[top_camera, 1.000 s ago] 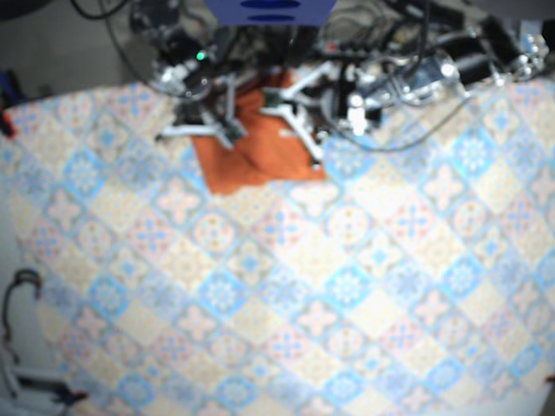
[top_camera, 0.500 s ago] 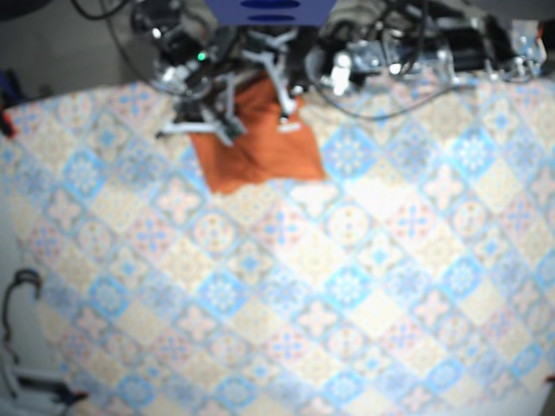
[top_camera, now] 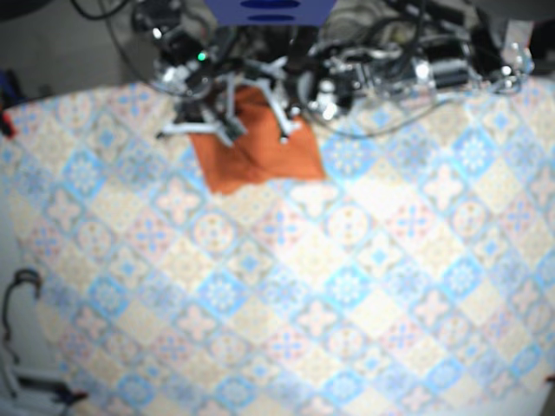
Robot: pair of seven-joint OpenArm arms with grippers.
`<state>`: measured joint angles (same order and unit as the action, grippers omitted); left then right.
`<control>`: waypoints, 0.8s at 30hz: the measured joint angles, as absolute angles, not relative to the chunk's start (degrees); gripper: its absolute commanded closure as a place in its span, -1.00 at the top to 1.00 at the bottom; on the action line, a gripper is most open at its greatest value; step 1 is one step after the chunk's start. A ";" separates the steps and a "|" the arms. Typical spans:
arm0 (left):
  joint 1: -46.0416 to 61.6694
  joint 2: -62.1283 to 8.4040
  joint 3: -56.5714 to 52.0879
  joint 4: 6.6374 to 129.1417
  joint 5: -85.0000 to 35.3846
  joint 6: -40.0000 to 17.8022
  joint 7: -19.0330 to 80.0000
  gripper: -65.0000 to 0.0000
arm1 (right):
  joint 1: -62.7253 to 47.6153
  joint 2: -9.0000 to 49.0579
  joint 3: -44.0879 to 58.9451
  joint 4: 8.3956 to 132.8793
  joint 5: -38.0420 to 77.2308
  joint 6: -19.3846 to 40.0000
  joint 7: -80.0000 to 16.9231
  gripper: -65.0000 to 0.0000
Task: Fold the T-shirt properly
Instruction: 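Grasp the folded shirt's edge with both grippers and lift it, then fold the lifted edge over the shirt with both grippers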
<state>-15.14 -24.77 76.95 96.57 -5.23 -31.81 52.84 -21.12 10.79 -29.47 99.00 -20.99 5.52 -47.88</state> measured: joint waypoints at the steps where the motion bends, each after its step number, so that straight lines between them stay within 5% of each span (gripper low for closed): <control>1: -15.38 -24.75 76.97 95.64 -5.41 -31.81 52.58 -1.00 | -21.15 10.72 -29.47 99.02 -21.15 5.54 -47.79 -0.94; 13: -16.78 -25.71 76.64 94.11 -0.82 -31.99 50.48 -1.00 | -21.19 10.79 -29.82 99.04 -21.15 5.54 -47.79 -0.94; 24: -17.17 -25.71 63.57 89.71 3.84 -31.79 52.49 -1.00 | -21.32 10.70 -30.00 99.11 -20.99 5.58 -47.13 -0.94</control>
